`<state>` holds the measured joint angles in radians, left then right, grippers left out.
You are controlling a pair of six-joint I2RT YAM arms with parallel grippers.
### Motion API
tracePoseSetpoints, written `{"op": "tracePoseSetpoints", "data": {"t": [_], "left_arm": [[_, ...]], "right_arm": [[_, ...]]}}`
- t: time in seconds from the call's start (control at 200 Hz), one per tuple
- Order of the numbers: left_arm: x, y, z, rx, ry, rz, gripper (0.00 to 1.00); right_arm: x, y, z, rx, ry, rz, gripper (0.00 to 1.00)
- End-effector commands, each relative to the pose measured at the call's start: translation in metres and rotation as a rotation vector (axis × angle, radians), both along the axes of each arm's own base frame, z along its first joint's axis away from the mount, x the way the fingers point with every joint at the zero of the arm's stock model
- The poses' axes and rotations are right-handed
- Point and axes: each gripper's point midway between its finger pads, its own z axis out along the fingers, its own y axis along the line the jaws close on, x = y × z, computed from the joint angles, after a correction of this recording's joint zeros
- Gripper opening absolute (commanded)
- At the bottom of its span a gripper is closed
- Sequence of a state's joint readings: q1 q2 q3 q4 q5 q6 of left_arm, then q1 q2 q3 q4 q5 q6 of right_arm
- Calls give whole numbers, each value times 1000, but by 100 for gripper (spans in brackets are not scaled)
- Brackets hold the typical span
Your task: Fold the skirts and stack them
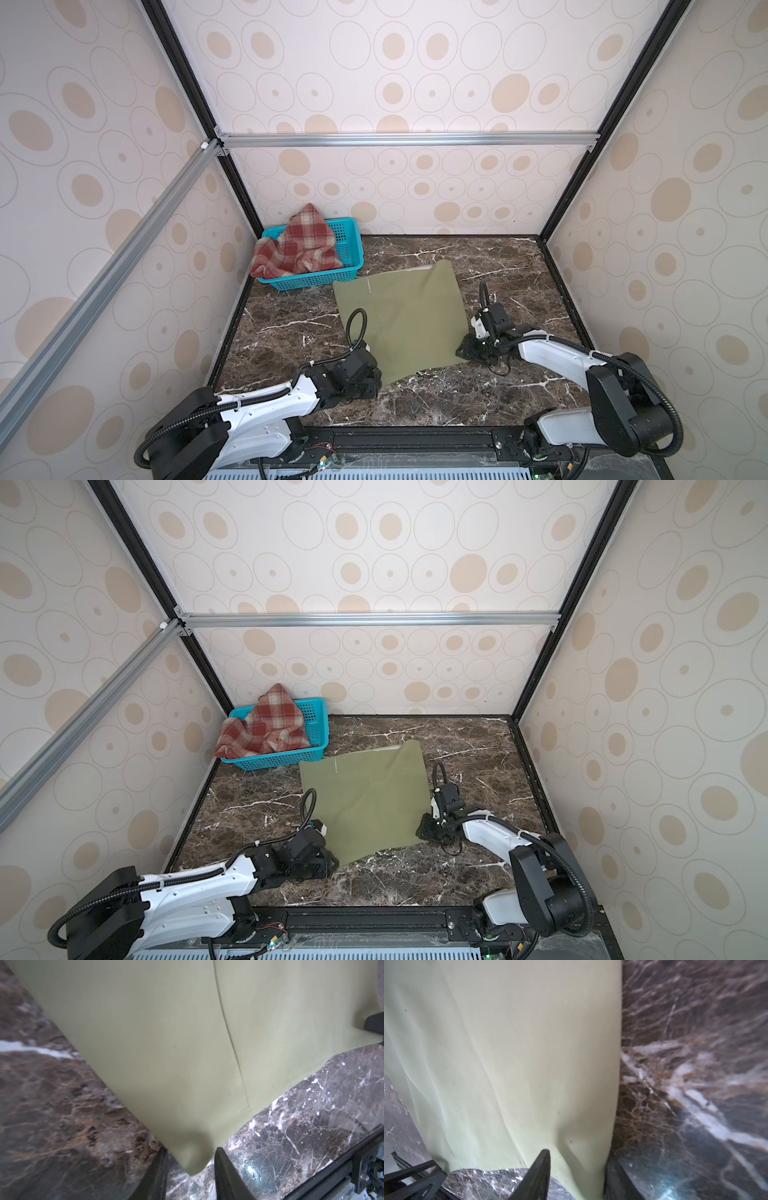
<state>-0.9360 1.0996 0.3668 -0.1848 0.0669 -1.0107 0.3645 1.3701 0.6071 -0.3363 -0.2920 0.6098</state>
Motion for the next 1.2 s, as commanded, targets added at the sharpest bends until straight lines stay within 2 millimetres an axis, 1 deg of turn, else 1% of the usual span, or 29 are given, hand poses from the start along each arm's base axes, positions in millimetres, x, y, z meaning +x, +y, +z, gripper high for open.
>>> {"op": "tracePoseSetpoints", "data": {"t": [0.0, 0.115, 0.17, 0.205, 0.265, 0.29, 0.315, 0.34, 0.4, 0.45, 0.485, 0.545, 0.605, 0.645, 0.69, 0.755, 0.815, 0.88, 0.89, 0.895, 0.92, 0.925, 0.95, 0.955, 0.965, 1.02, 1.07, 1.13, 1.195], "left_arm": [[-7, 0, -8, -15, 33, 14, 35], [-5, -1, -13, -4, 38, 20, 31], [-5, -2, -15, 2, 41, 17, 23], [-5, -2, -16, 5, 43, 12, 15], [-5, -3, -17, 11, 45, 4, 5], [-5, -3, -18, 20, 46, 3, 0], [-4, -1, -19, 30, 46, 4, 0], [-4, 1, -19, 42, 46, 9, 0], [-3, 7, -20, 69, 42, 23, 0], [-2, 10, -17, 80, 31, 39, 0], [1, 13, -12, 87, 16, 55, 0], [10, 15, 2, 88, -22, 83, 0], [22, 15, 24, 81, -72, 112, 0], [33, 16, 41, 78, -106, 133, 0], [47, 18, 64, 81, -154, 152, 0], [72, 21, 102, 84, -228, 182, 0], [98, 22, 147, 70, -311, 198, 0], [124, 26, 199, 72, -410, 211, 0], [127, 27, 208, 73, -427, 214, 0], [129, 27, 212, 74, -436, 214, 0], [138, 30, 233, 81, -479, 217, 0], [139, 30, 237, 85, -486, 217, 0], [146, 33, 258, 96, -526, 223, 0], [147, 34, 262, 99, -533, 225, 0], [150, 35, 272, 103, -551, 231, 0], [159, 39, 315, 120, -630, 237, 0], [163, 42, 350, 113, -692, 247, 0], [165, 43, 381, 97, -743, 251, 0], [166, 46, 405, 89, -786, 263, 0]], "right_arm": [[-13, -3, -7, -13, 52, -3, 42], [-13, -2, -8, -12, 53, 0, 38], [-12, -2, -8, -13, 51, -1, 35], [-12, -2, -8, -12, 51, 1, 33], [-11, -2, -9, -14, 50, 1, 24], [-10, -2, -9, -14, 45, -1, 15], [-10, -2, -9, -16, 45, 1, 6], [-9, -2, -10, -16, 43, 1, 0], [-8, -1, -9, -18, 42, 6, 0], [-7, -1, -6, -19, 42, 8, 0], [-5, 1, -2, -12, 36, 12, 0], [-2, 2, 9, -4, 18, 17, 0], [4, 2, 26, -8, -13, 20, 0], [10, 4, 42, -4, -44, 31, 0], [19, 6, 64, -5, -84, 39, 0], [33, 8, 99, -3, -154, 51, 0], [45, 10, 135, -9, -223, 62, 0], [58, 12, 181, 0, -317, 83, 0], [58, 13, 184, 0, -322, 84, 0], [60, 13, 192, 2, -337, 87, 0], [62, 15, 209, 12, -372, 101, 0], [62, 15, 209, 12, -372, 101, 0], [64, 18, 232, 31, -417, 119, 0], [64, 18, 232, 31, -417, 119, 0], [64, 20, 240, 39, -433, 124, 0], [63, 23, 276, 69, -501, 141, 0], [60, 22, 303, 86, -549, 143, 0], [53, 22, 331, 121, -602, 151, 0], [47, 22, 350, 151, -643, 159, 0]]}}
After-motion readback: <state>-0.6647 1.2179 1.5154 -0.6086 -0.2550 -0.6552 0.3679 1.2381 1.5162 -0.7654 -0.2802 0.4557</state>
